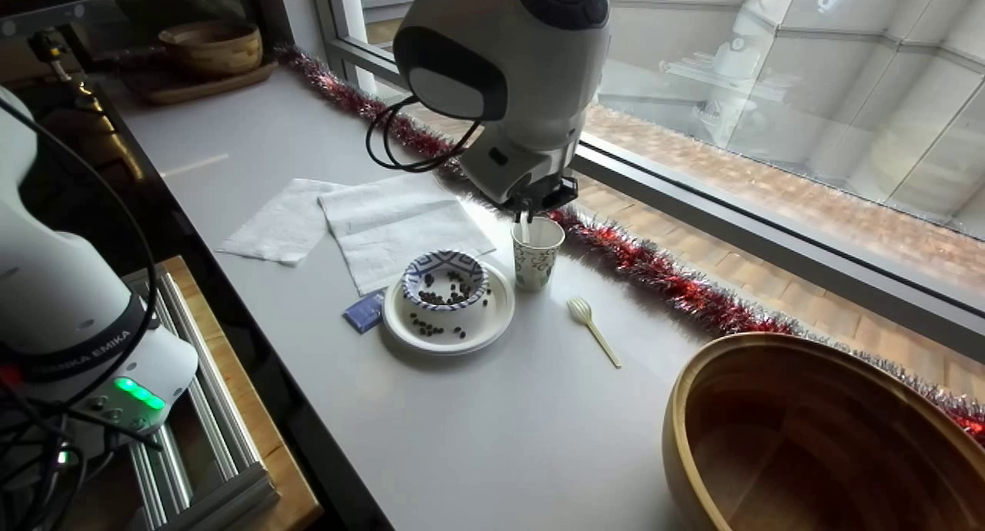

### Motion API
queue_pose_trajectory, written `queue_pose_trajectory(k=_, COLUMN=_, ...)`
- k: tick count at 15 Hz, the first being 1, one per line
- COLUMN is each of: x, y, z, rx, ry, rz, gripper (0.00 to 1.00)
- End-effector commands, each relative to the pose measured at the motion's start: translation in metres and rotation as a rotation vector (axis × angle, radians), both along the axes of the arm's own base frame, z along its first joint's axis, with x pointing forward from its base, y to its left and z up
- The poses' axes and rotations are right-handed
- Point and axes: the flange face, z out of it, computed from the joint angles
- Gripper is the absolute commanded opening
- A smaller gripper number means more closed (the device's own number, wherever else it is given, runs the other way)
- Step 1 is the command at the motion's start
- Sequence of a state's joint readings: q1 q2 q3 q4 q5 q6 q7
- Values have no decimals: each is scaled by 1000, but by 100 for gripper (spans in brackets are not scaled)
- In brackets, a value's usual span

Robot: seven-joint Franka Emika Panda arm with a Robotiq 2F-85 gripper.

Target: Pick up the spoon, scoop some of the paper plate contents and then put them in the cup

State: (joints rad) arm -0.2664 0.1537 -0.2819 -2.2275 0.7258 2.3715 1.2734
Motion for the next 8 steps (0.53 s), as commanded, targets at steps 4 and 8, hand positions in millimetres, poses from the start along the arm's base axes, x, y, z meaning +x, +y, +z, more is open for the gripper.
queue_pose_trajectory(k=4, x=4, y=11, z=-3, rx=-117, ry=-23, rz=-94, gripper=3)
queue_pose_trajectory(k=8, x=6, y=22, z=-15, rx=-187, ry=-15, rz=-93, gripper=3)
